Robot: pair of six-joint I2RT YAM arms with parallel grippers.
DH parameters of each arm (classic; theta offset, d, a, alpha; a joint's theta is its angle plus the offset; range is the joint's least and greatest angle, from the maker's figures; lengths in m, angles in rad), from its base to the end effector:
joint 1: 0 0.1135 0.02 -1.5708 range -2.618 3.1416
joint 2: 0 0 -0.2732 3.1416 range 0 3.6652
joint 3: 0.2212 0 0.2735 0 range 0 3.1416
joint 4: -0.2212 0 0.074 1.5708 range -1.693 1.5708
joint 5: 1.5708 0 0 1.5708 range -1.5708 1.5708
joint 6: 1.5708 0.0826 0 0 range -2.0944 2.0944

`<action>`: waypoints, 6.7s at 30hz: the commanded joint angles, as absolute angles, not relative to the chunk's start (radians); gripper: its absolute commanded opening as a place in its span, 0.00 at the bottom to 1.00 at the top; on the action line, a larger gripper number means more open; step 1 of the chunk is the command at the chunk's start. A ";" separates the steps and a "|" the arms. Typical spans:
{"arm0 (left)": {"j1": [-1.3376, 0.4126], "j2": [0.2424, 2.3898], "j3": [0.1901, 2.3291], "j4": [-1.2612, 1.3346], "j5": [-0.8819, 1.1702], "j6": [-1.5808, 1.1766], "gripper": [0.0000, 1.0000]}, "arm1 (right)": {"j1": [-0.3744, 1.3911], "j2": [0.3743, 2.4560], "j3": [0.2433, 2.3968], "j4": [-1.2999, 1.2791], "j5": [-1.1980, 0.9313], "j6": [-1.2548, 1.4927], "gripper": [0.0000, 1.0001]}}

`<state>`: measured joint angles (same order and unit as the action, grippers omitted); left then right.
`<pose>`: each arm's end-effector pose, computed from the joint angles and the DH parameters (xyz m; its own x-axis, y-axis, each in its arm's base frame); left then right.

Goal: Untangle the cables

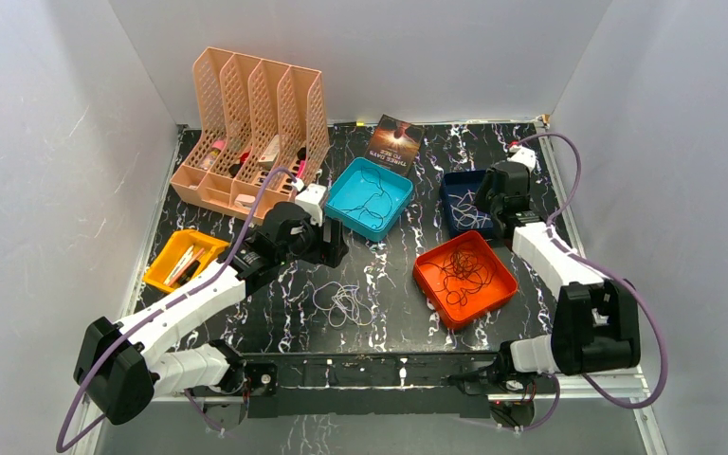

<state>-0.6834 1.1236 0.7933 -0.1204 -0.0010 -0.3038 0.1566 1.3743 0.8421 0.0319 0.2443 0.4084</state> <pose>0.2441 -0.1986 0.2618 -0.5110 0.0303 -0.8591 0.5008 0.8227 -0.2689 0.3610 0.0368 0.2238 -0.4117 0.3251 -0.8514 0.2417 0.9397 0.2420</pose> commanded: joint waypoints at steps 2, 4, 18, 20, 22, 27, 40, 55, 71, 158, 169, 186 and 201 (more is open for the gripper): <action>-0.679 1.110 0.810 -0.154 0.002 -0.334 0.77 | 0.149 1.281 0.884 0.023 0.195 0.429 0.40; -0.680 1.112 0.810 -0.169 0.010 -0.360 0.76 | 0.150 1.248 0.873 0.014 0.126 0.439 0.42; -0.767 1.036 0.733 -0.407 -0.173 -0.843 0.68 | 0.411 1.071 0.808 -0.162 0.133 0.488 0.41; -0.818 1.038 0.724 -0.419 -0.214 -0.921 0.66 | 0.494 1.068 0.794 -0.169 0.175 0.523 0.41; -0.876 1.048 0.718 -0.433 -0.261 -0.990 0.63 | 0.568 1.061 0.769 -0.165 0.222 0.558 0.41; -1.002 1.076 0.684 -0.459 -0.352 -1.169 0.59 | 0.685 1.052 0.714 -0.152 0.270 0.630 0.41; -1.083 1.187 0.666 -0.454 -0.443 -1.287 0.52 | 0.744 1.048 0.700 -0.143 0.314 0.649 0.40; -1.083 1.245 0.687 -0.416 -0.485 -1.259 0.25 | 0.744 1.063 0.706 -0.147 0.295 0.636 0.41; -1.077 1.242 0.796 -0.459 -0.611 -1.074 0.00 | 0.744 1.051 0.677 -0.064 0.199 0.622 0.40; -1.048 1.031 0.808 -0.193 -0.520 -0.700 0.00 | 0.936 1.197 0.545 0.554 -0.090 0.557 0.69; -1.048 1.026 0.800 -0.183 -0.510 -0.715 0.00 | 0.956 1.294 0.592 0.557 0.002 0.555 0.70; -1.046 0.953 0.864 -0.259 -0.584 -0.671 0.00 | 0.957 1.420 0.587 0.432 0.270 0.662 0.63; -1.045 0.959 0.935 -0.266 -0.586 -0.597 0.00 | 0.957 1.127 0.453 0.632 0.133 0.382 0.66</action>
